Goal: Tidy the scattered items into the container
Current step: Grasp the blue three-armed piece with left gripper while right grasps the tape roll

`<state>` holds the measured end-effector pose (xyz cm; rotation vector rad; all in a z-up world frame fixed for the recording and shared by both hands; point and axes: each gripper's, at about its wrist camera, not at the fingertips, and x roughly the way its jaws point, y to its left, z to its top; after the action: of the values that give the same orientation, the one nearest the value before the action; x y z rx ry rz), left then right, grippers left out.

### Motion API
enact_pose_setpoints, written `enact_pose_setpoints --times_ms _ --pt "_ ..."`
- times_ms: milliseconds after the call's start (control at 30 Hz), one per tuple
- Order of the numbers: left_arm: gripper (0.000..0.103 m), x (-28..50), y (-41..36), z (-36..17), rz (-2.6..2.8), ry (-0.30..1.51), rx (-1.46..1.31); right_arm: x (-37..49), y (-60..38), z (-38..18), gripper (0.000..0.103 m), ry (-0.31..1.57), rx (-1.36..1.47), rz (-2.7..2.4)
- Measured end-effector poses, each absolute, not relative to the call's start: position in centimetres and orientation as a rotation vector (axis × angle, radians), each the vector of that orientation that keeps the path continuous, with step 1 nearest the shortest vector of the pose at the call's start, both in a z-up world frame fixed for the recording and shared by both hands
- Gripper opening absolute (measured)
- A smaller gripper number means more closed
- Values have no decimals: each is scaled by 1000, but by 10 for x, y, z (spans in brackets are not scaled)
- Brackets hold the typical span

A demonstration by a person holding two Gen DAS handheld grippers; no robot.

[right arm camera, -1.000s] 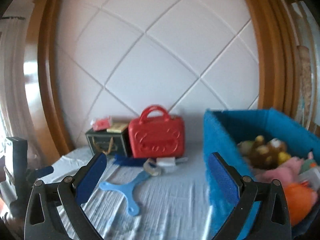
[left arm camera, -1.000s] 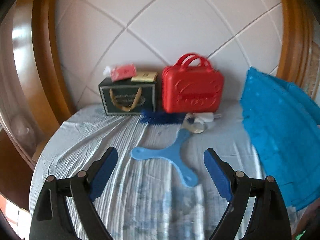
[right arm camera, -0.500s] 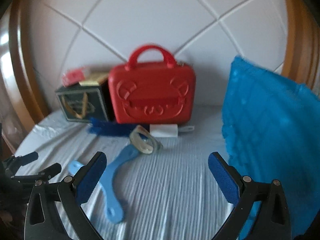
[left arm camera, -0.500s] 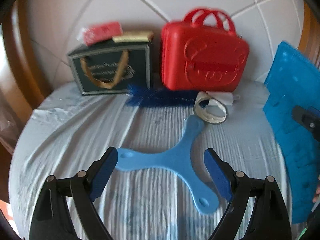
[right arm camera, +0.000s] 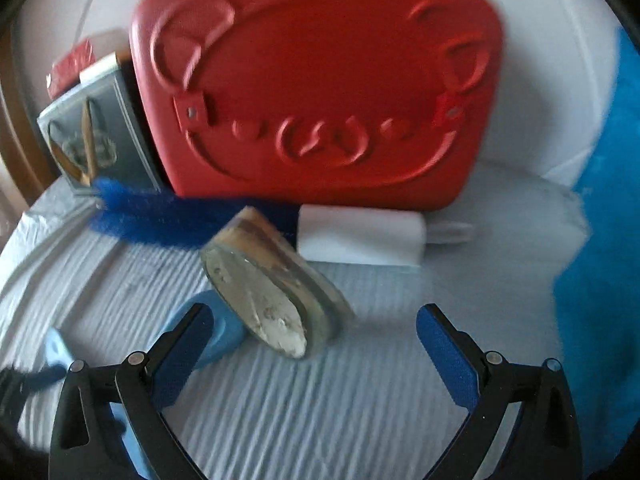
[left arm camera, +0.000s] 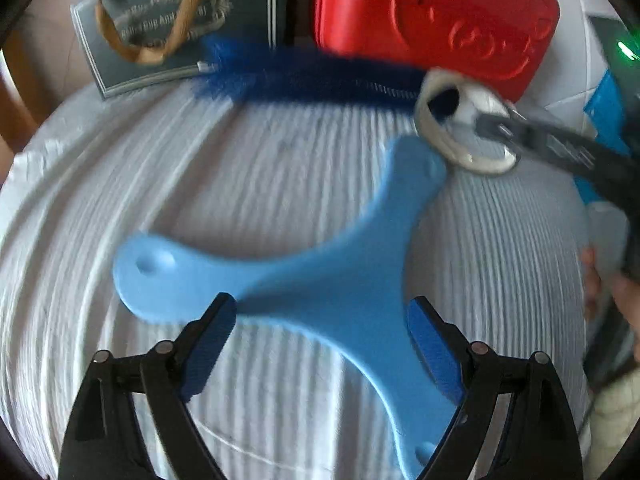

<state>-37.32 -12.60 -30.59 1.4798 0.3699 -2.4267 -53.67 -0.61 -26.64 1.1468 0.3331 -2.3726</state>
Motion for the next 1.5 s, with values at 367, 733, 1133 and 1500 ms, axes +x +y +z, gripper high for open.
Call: enact_pose_setpoints --times_ms 367,733,1133,1500 --pt "92 -355 -119 -309 -2305 475 1445 -543 39 -302 26 82 1377 -2323" --pt "76 -417 -125 -310 -2475 268 1316 -500 54 -296 83 40 1413 -2267" --pt "53 -402 -109 -291 -2490 256 1222 -505 51 -296 27 -28 1379 -2298" --pt "53 -332 -116 -225 -2508 231 1056 -453 52 -228 27 -43 1243 -2325"
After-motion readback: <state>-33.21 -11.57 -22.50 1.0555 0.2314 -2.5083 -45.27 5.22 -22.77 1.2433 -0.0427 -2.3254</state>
